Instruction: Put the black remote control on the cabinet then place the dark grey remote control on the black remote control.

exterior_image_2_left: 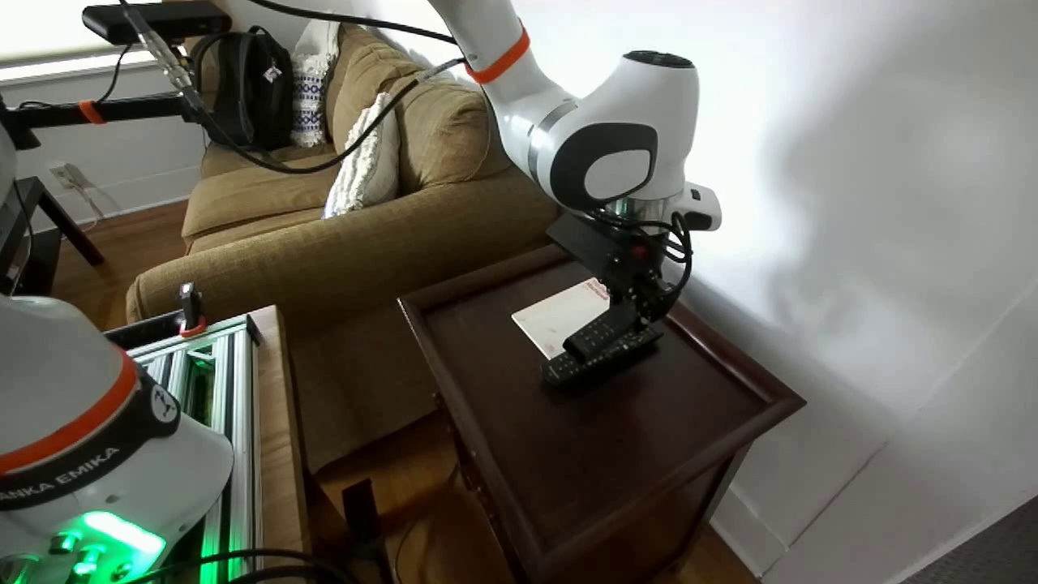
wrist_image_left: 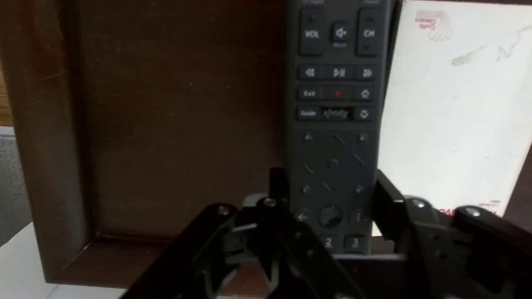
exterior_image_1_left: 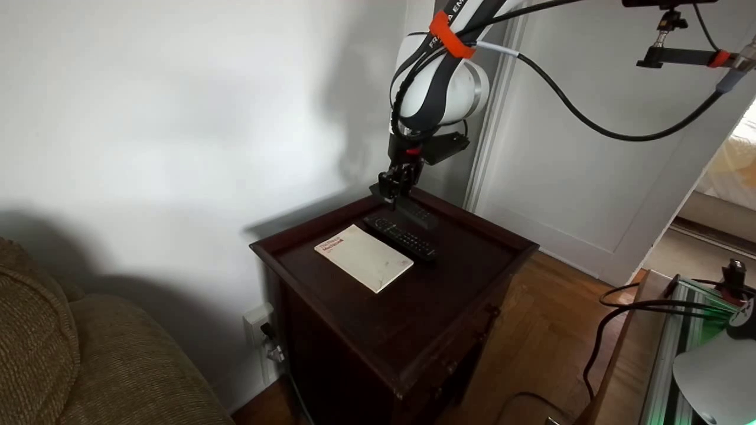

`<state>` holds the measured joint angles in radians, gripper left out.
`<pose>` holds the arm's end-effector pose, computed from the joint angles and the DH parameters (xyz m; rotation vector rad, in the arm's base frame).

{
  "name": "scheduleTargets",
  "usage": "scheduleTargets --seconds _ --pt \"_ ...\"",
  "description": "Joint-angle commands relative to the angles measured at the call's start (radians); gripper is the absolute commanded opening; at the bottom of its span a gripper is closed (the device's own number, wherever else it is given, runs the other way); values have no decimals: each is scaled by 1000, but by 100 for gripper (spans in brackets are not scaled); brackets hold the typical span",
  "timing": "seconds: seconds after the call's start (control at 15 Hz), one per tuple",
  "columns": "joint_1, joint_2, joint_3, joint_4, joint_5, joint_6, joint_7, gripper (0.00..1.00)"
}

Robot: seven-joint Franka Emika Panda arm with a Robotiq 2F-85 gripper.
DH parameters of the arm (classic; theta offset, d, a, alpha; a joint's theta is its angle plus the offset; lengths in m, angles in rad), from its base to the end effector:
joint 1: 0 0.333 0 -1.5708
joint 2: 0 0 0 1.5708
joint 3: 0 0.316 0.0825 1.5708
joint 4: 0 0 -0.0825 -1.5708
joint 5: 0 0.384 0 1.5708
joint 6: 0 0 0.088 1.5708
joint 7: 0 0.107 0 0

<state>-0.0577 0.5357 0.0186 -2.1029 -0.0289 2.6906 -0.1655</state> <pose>0.5827 -0.0218 0.1637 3.1227 0.2334 0.0807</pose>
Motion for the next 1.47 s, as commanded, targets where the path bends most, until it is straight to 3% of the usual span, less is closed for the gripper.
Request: scheduleTargets --seconds 0.0,0.2,1.4 --pt "4 10 21 14 9 -75 1 26" --pt "20 16 7 14 5 -117 37 26" --pt "8 102 -5 63 26 -102 97 26"
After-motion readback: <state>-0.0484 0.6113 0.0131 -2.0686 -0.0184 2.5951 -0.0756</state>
